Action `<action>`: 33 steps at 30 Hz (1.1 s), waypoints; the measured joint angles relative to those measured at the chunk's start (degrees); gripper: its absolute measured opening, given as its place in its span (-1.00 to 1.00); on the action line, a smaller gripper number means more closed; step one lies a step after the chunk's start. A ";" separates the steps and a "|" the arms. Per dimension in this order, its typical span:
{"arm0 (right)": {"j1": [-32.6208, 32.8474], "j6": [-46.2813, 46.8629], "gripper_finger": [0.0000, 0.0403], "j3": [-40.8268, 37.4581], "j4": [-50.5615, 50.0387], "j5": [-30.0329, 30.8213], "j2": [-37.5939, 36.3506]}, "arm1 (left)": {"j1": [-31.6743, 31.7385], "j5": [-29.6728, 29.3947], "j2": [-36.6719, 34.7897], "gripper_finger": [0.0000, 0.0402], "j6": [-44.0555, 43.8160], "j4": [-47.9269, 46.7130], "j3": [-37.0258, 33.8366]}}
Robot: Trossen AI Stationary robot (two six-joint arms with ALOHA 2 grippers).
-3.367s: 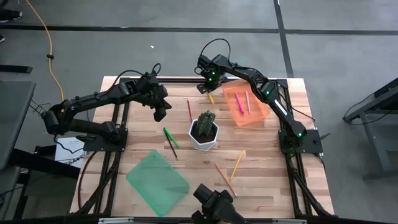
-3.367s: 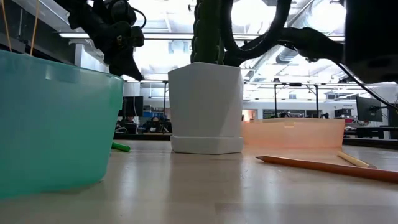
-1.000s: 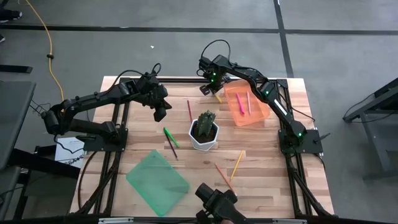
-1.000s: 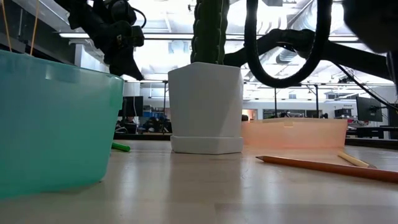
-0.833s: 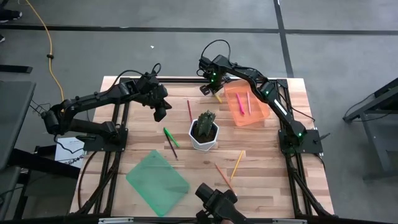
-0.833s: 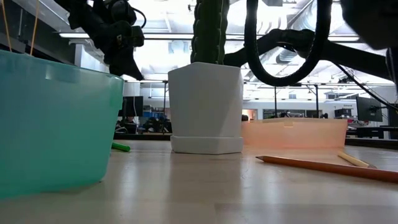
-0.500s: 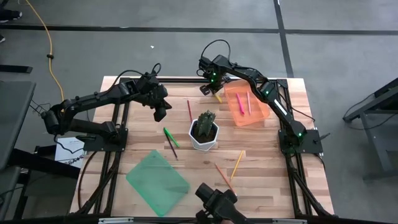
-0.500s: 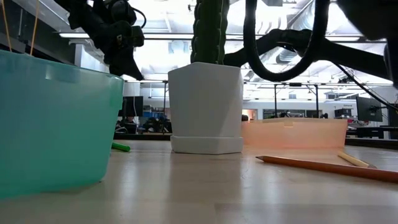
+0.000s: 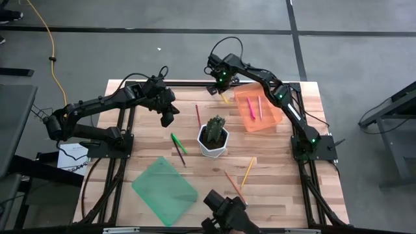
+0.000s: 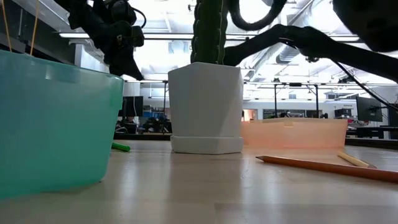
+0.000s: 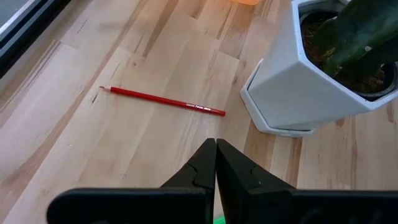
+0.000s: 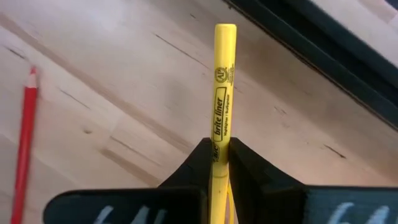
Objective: Sort pens & pencils
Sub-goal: Put the yellow pen into the orange bin
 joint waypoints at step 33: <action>-0.35 2.13 -0.91 0.04 -0.70 0.08 -12.21 | 0.00 0.02 0.00 -1.00 -0.09 -0.04 0.00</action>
